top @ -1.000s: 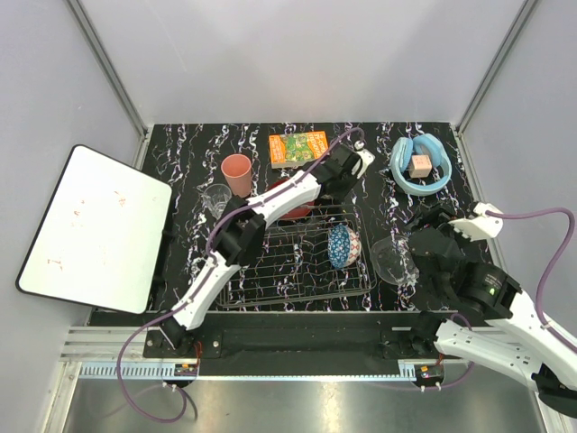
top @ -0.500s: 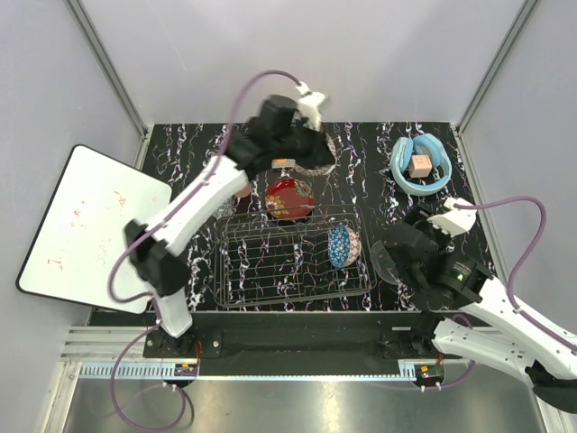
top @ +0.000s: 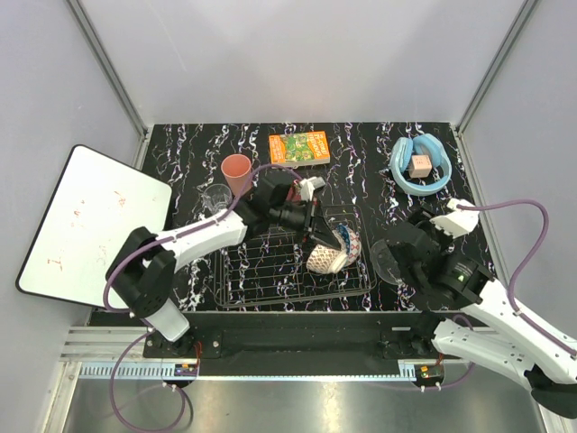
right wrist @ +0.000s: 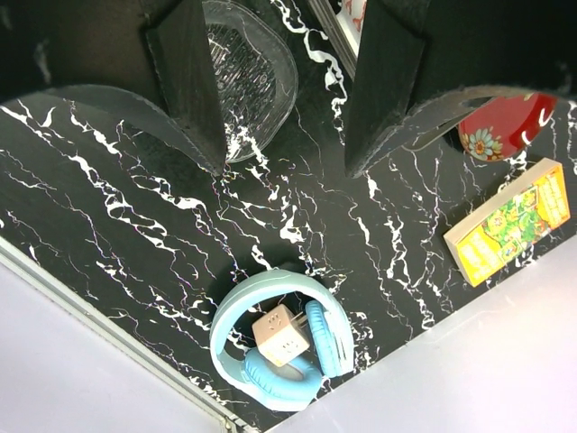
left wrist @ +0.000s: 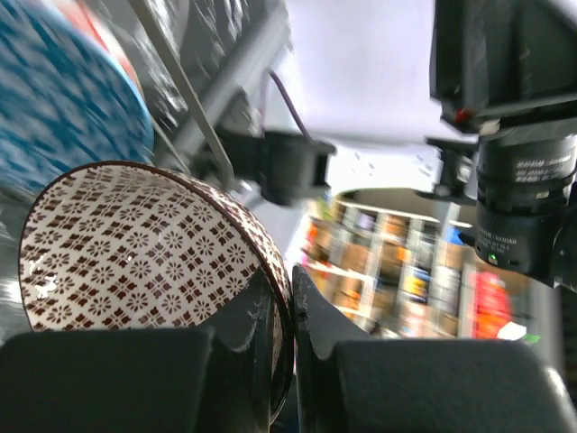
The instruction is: Load the mixed dishes into the dish rack
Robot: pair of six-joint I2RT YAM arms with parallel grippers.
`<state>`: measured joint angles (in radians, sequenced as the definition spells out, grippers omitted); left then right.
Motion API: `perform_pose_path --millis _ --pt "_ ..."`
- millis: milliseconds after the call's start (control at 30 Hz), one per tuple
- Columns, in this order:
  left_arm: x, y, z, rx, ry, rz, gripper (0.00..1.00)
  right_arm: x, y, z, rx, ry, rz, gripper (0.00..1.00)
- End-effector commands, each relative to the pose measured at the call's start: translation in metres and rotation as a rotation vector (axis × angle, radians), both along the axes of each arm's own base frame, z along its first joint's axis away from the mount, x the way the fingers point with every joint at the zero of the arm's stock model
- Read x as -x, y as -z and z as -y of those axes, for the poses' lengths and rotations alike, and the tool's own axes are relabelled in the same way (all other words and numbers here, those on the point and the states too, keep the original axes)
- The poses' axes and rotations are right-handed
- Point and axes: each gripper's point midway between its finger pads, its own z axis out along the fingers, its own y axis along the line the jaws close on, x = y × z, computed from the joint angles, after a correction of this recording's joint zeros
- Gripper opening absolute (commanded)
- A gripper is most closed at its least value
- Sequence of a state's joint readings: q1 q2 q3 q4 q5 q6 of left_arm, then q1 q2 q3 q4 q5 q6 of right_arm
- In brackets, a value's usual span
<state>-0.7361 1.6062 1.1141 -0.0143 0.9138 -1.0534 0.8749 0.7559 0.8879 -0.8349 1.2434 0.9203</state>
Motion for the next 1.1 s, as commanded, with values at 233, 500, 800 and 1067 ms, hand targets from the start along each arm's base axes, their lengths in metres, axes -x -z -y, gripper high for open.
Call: perform_pose_path --millis 233,500,800,1067 --pt "0.04 -0.057 0.025 0.25 0.096 0.007 0.0 0.0 -0.001 0.003 -0.037 0.019 0.022 0.61" --pt "0.052 -0.039 0.05 0.236 0.111 -0.047 0.0 0.001 -0.002 0.004 -0.038 0.014 0.02 0.61" --pt "0.068 -0.021 0.077 0.237 0.162 -0.098 0.0 0.007 0.002 0.009 -0.052 0.009 0.017 0.6" --pt "0.048 -0.016 0.076 0.245 0.12 -0.1 0.0 0.012 0.006 0.014 -0.055 0.005 0.01 0.6"
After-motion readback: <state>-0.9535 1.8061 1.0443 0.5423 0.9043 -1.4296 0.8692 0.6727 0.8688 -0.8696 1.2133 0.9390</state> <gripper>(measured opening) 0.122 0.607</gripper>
